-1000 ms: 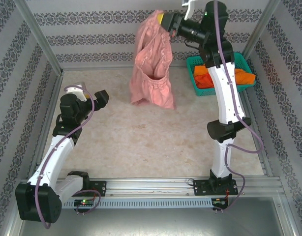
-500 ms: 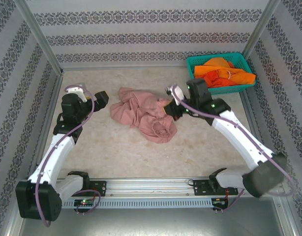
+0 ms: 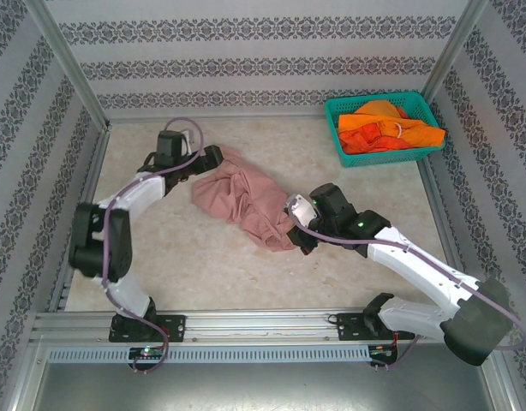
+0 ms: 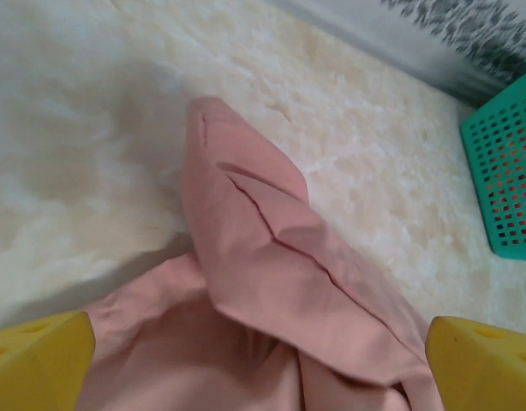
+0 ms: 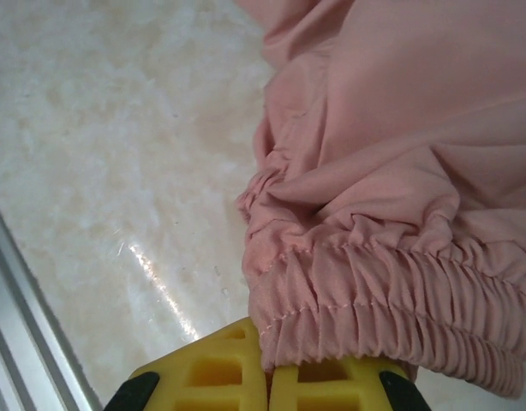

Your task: Fold and stack the shorts

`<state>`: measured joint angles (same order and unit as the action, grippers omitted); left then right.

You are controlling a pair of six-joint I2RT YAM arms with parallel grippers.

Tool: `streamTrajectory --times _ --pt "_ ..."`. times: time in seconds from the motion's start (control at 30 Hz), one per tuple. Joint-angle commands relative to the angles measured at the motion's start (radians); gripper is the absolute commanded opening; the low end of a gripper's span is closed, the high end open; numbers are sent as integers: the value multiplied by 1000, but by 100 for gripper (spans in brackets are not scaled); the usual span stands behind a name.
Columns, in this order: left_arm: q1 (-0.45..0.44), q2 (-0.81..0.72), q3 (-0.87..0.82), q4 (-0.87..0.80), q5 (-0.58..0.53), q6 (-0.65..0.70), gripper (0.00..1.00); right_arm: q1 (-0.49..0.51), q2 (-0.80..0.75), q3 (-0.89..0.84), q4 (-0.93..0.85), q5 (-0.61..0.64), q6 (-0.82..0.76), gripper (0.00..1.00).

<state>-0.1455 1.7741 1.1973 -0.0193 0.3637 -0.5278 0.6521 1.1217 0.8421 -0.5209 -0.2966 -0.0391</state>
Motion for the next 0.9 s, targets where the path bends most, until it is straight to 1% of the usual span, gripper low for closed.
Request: streamTrajectory --times 0.0,0.07,0.13,0.17,0.2,0.3,0.37,0.4,0.43,0.53,0.6,0.7,0.77,0.8,0.87 --pt "-37 126 106 -56 40 -35 99 0 7 -5 36 67 52 0" --pt "-57 199 168 -60 43 -38 97 -4 14 4 44 72 54 0" --pt "-65 268 236 -98 59 -33 89 -20 25 18 46 80 64 0" --pt "-66 299 266 -118 63 -33 80 -35 31 29 43 80 70 0" --pt "-64 323 288 -134 57 -28 64 -52 38 41 40 80 75 0" --pt "-49 349 337 -141 24 -27 24 -123 61 83 47 63 78 0" --pt "-36 332 376 -135 6 -34 8 -183 90 134 63 43 79 0" --pt "-28 320 409 -141 -7 -29 2 -218 121 169 74 30 81 0" --pt "-22 308 444 -154 -23 -18 0 -250 150 216 78 14 82 0" --pt "-7 288 629 -255 -98 44 0 -340 276 422 81 -24 96 0" --pt "7 290 783 -327 -136 73 0 -384 384 625 78 -42 124 0" --pt "34 307 1028 -447 -168 96 0 -431 524 929 76 -97 195 0" --pt "51 309 1185 -531 -193 121 0 -447 578 1088 90 -147 246 0" --pt "59 304 1254 -573 -205 134 0 -451 594 1153 93 -162 258 0" --pt "74 269 1329 -618 -227 161 0 -451 598 1226 97 -182 250 0"
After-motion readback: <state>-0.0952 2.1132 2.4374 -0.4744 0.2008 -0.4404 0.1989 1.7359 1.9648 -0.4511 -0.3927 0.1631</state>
